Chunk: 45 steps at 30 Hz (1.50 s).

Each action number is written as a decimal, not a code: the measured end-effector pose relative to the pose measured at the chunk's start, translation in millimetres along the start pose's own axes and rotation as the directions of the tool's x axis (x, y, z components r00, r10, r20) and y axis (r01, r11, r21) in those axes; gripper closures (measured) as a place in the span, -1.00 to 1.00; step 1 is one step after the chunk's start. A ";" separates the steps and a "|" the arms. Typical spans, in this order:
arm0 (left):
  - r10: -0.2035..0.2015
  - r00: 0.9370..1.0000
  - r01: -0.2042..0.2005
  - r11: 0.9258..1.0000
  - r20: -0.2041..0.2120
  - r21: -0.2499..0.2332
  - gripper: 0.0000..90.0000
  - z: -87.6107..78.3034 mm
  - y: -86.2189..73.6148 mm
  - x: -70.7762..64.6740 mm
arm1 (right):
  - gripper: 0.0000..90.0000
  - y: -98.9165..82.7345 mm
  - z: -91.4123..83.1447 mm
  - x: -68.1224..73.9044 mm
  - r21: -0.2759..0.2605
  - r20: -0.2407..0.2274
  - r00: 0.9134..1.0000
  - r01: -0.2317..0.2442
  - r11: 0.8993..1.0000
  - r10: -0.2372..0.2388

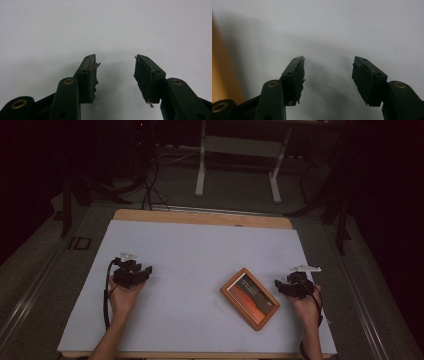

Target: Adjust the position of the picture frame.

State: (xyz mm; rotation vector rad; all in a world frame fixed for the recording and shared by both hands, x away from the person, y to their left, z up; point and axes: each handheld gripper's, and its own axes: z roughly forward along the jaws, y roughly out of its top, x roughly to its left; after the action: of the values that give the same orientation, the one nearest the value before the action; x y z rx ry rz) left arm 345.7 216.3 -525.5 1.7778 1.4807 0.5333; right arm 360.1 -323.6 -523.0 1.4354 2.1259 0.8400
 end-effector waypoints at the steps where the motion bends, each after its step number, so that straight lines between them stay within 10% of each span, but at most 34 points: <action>1: 0.008 1.000 -0.008 1.000 0.019 -0.009 0.14 -3.6 -0.2 -4.7 | -0.03 2.5 -4.7 3.4 -0.013 -0.009 1.000 0.026 1.000 -0.026; 19: 0.090 0.987 -0.083 0.995 0.136 -0.053 0.24 -26.8 5.3 -43.0 | 0.23 12.4 -29.3 17.5 -0.104 -0.184 0.981 0.046 0.993 -0.065; 35: 0.208 0.932 -0.209 0.977 0.297 -0.029 0.68 -19.3 -4.7 -99.1 | 0.99 9.7 -29.6 39.7 -0.108 -0.298 0.940 0.139 0.984 -0.166; 40: 0.240 0.911 -0.246 0.969 0.336 -0.025 0.98 -15.6 -7.1 -112.8 | 0.98 8.9 -28.8 39.6 -0.101 -0.313 0.934 0.146 0.984 -0.171; 45: 0.224 0.904 -0.235 0.972 0.364 -0.016 0.68 -12.0 -9.5 -121.0 | 0.64 7.1 -26.9 36.4 -0.084 -0.378 0.912 0.138 0.987 -0.160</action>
State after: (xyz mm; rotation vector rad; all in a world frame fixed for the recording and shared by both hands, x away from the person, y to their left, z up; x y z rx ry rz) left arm 301.4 104.1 -507.8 1.9625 1.0348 0.2746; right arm 334.0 -294.1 -499.5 1.1316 2.4370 1.1896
